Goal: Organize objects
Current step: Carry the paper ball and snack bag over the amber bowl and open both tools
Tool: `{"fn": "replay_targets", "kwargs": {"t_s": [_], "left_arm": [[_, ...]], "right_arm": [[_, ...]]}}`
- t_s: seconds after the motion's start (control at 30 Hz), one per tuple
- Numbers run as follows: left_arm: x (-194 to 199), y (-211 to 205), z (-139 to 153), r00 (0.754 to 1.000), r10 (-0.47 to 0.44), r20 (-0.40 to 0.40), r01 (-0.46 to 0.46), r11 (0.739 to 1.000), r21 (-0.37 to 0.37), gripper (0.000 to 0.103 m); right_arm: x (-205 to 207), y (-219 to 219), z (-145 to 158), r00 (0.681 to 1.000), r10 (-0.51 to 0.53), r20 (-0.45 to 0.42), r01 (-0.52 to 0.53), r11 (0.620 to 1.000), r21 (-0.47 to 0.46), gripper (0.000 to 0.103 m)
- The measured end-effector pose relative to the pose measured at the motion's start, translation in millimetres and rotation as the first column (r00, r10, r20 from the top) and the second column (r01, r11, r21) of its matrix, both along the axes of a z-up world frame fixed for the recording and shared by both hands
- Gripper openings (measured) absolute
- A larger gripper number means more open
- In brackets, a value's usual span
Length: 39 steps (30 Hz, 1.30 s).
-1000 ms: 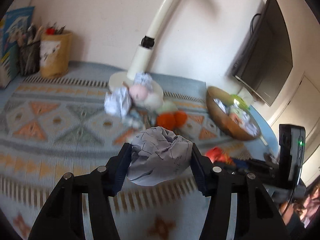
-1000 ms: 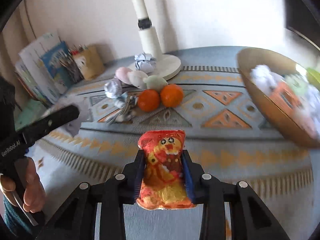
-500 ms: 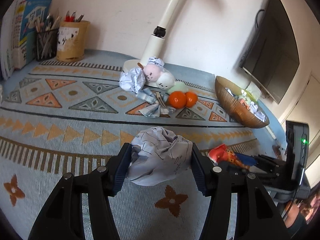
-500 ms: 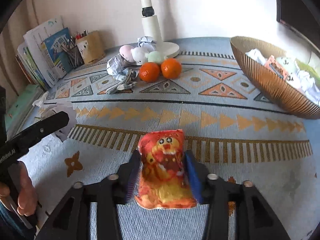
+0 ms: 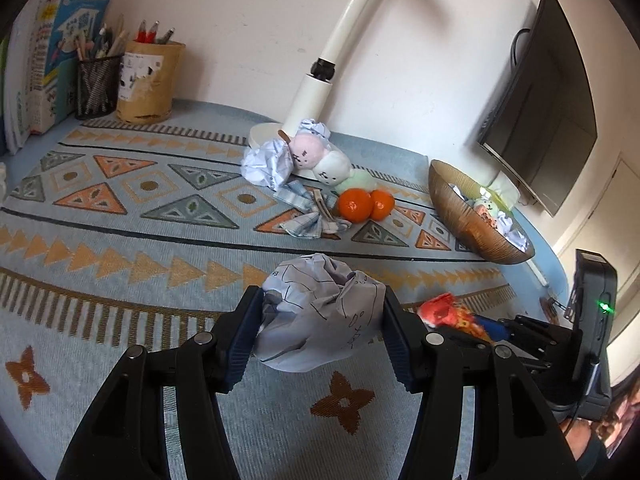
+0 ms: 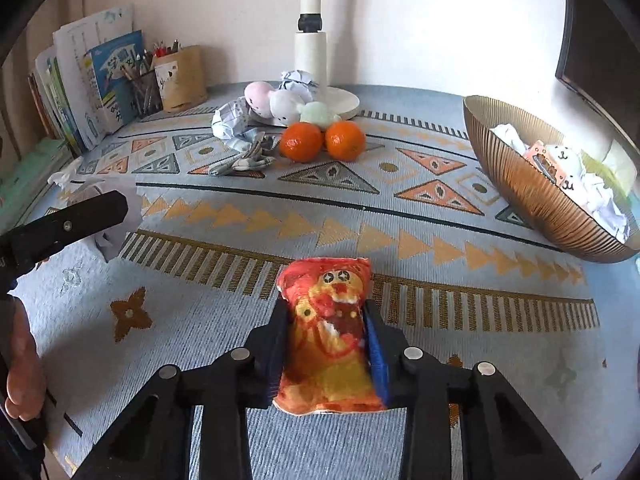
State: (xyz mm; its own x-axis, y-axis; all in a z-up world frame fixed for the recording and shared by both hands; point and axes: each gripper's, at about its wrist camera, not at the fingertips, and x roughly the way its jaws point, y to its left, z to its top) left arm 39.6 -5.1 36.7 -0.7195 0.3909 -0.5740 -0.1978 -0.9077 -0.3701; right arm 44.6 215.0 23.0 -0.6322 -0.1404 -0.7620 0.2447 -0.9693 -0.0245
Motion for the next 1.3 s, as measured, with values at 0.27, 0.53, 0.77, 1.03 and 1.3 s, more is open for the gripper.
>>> {"fn": "replay_targets", "kwargs": {"t_s": [0.27,0.53,0.77,1.03,1.3], "left_arm": [[-1.2,45.5,46.6,0.992,-0.108,-0.066,0.11,0.994,0.023,0.055],[-62.2,173.5,121.9,0.933,-0.287,-0.22,0.281,0.958,-0.056,0.055],[-130.2,246.5,105.4,0.931,-0.298,-0.209,0.302,0.953,-0.014,0.058],[-136.5,243.4,97.6,0.948,-0.238,-0.21,0.238,0.971,-0.024,0.091],[-44.7,110.5,126.6,0.957,0.039,-0.289,-0.047,0.999,-0.02,0.091]], "right_arm": [[15.6,81.4,45.6,0.995,-0.1,-0.017,0.092,0.96,-0.266,0.034],[-8.9,195.0,128.0,0.888,-0.426,-0.171,0.346,0.866,-0.363,0.034],[-67.8,254.2,110.2,0.849,-0.525,-0.058,0.453,0.781,-0.43,0.035],[-87.2,279.8,86.8,0.834,-0.55,0.044,0.498,0.717,-0.487,0.052],[-30.1,191.3,136.1,0.909,-0.396,-0.131,0.32,0.864,-0.387,0.056]]}}
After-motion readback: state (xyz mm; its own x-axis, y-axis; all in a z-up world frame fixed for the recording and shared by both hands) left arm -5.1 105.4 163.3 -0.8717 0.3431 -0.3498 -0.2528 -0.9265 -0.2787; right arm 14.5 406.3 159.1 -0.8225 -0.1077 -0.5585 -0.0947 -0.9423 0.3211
